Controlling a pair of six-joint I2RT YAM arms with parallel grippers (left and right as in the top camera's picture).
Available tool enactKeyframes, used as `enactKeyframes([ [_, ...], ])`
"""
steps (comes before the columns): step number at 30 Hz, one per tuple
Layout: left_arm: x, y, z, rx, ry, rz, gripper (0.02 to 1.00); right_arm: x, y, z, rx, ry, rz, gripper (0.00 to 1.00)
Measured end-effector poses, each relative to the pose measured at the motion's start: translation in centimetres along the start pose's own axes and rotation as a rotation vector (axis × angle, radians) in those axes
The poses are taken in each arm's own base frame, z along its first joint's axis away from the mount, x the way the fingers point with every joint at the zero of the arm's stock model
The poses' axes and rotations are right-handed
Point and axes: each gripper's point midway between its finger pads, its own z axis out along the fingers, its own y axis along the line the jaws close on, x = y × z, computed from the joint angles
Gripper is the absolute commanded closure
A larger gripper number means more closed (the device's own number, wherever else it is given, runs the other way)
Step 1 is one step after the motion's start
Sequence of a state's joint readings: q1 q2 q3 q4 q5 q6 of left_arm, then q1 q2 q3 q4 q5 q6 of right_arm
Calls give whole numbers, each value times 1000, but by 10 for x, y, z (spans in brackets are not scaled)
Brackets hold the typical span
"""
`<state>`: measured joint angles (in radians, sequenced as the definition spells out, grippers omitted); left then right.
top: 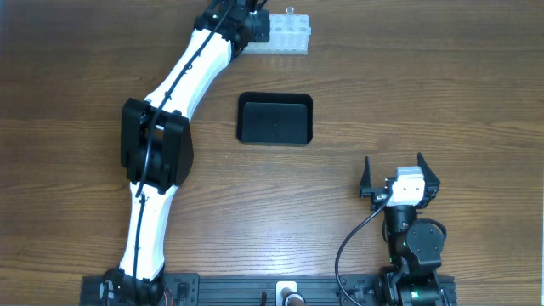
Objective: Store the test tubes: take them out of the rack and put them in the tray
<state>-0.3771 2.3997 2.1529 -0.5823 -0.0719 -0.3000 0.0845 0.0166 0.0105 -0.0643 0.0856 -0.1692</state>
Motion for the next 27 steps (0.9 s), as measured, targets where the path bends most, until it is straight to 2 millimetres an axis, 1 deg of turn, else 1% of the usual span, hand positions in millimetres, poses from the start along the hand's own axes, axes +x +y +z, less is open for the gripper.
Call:
enactKeyframes([
  [6,1,-1,0,-1,5,2,958,0,0,0,0,0,1,7],
  [8,-2,0,-4,-6,-3,2,980,0,0,0,0,0,0,7],
  [10,-8,0,-12,-14,-18,1,980,0,0,0,0,0,0,7],
  [12,-21,0,-27,-20,-53,-1,982,0,0,0,0,0,0,9],
  [14,-37,-2,-47,-20,-95,-5,982,0,0,0,0,0,1,9],
  [15,-54,-4,-70,-14,-143,-10,978,0,0,0,0,0,1,9],
  [16,-63,-5,-84,-10,-167,-13,982,0,0,0,0,0,0,7],
  [19,-74,-7,-127,-5,-187,-12,982,0,0,0,0,0,-1,7],
  [21,-71,-8,-152,-3,-167,-11,980,0,0,0,0,0,1,9],
  [23,-59,-10,-174,3,-113,-14,982,0,0,0,0,0,0,7],
  [25,-37,-11,-188,9,-21,-25,978,0,0,0,0,0,1,9],
  [27,-4,-9,-197,8,117,-39,978,0,0,0,0,0,1,9],
])
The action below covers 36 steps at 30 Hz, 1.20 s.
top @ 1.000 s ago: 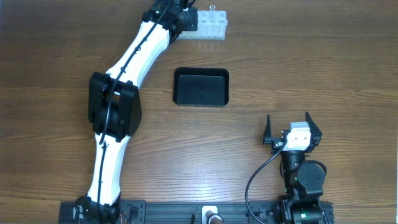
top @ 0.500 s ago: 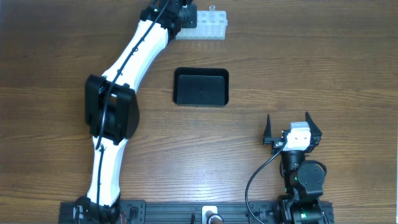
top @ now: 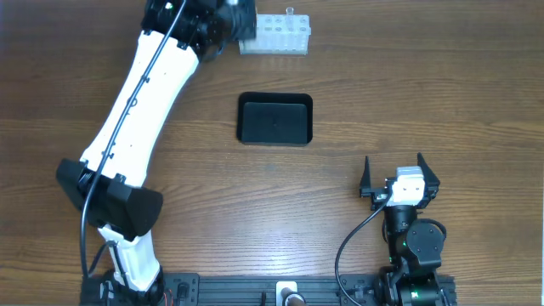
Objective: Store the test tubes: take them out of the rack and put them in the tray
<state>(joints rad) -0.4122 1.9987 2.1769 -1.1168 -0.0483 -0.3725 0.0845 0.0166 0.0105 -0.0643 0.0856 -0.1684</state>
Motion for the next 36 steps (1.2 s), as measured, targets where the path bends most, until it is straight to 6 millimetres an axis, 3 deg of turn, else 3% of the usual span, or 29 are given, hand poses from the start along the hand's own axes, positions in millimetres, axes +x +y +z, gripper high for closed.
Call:
enactKeyframes([
  [4,58,11,1,-39,248,-27,974,0,0,0,0,0,0,9],
  [6,76,15,6,-57,332,-35,980,0,0,0,0,0,-1,9],
  [17,132,18,74,-85,594,-62,980,0,0,0,0,0,0,7],
  [27,157,9,114,-85,659,-42,980,0,0,0,0,0,0,7],
  [36,167,7,132,-90,677,-34,980,0,0,0,0,0,-1,7],
])
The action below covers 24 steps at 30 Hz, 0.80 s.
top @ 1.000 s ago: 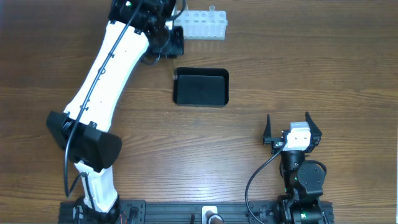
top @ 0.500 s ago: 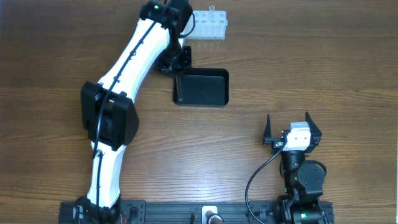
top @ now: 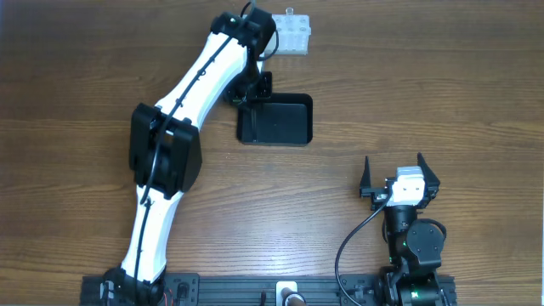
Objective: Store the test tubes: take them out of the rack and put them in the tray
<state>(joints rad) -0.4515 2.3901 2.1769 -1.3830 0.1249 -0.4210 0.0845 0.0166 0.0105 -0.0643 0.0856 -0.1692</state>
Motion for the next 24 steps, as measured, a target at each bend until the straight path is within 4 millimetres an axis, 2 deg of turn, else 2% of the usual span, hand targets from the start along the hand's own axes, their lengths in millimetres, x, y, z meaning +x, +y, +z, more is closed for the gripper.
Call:
enactKeyframes([
  [9,-2,2,19,-12,27,-4,965,0,0,0,0,0,1,9],
  [11,-3,2,21,-12,27,-4,875,0,0,0,0,0,0,7],
  [13,-5,1,25,-11,26,-4,728,0,0,0,0,0,0,7],
  [18,-6,2,38,-18,40,-14,557,0,0,0,0,0,0,9],
  [24,-7,-1,38,-2,42,-16,514,0,0,0,0,0,0,9],
])
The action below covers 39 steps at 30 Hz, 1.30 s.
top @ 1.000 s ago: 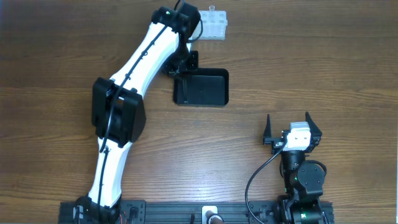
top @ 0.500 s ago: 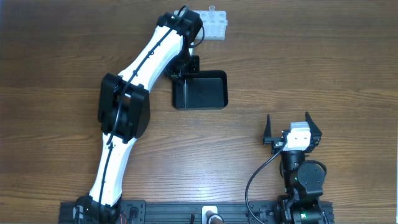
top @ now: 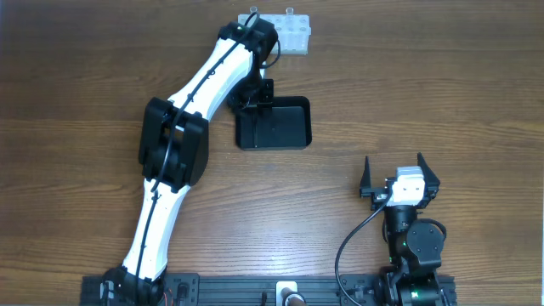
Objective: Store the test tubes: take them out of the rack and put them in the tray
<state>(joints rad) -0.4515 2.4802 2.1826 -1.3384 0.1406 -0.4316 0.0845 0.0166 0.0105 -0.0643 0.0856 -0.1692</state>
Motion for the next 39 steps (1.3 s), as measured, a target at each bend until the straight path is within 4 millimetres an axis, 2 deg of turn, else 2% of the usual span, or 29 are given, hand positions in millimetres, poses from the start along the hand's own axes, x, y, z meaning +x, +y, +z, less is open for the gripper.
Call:
enactKeyframes([
  [3,-3,-5,-7,12,-21,9,492,0,0,0,0,0,0,7],
  [5,-7,-12,-18,23,-57,20,470,0,0,0,0,0,1,9],
  [8,-21,-24,-53,37,-185,48,411,0,0,0,0,0,0,7],
  [13,-64,-44,-143,79,-543,71,283,0,0,0,0,0,0,7],
  [15,-80,-46,-170,92,-661,60,253,0,0,0,0,0,0,7],
  [18,-106,-43,-197,98,-803,45,233,0,0,0,0,0,0,7],
  [22,-135,-33,-219,96,-938,27,220,0,0,0,0,0,0,7],
  [24,-147,-26,-225,93,-982,15,213,0,0,0,0,0,1,9],
  [27,-162,-19,-220,80,-1012,3,205,0,0,0,0,0,0,9],
  [29,-175,-14,-208,68,-1023,-6,205,0,0,0,0,0,0,9],
  [33,-193,-13,-173,45,-1008,4,205,0,0,0,0,0,0,9],
  [36,-201,-14,-150,35,-991,12,202,0,0,0,0,0,0,7],
  [39,-204,-14,-138,30,-981,13,202,0,0,0,0,0,0,7],
])
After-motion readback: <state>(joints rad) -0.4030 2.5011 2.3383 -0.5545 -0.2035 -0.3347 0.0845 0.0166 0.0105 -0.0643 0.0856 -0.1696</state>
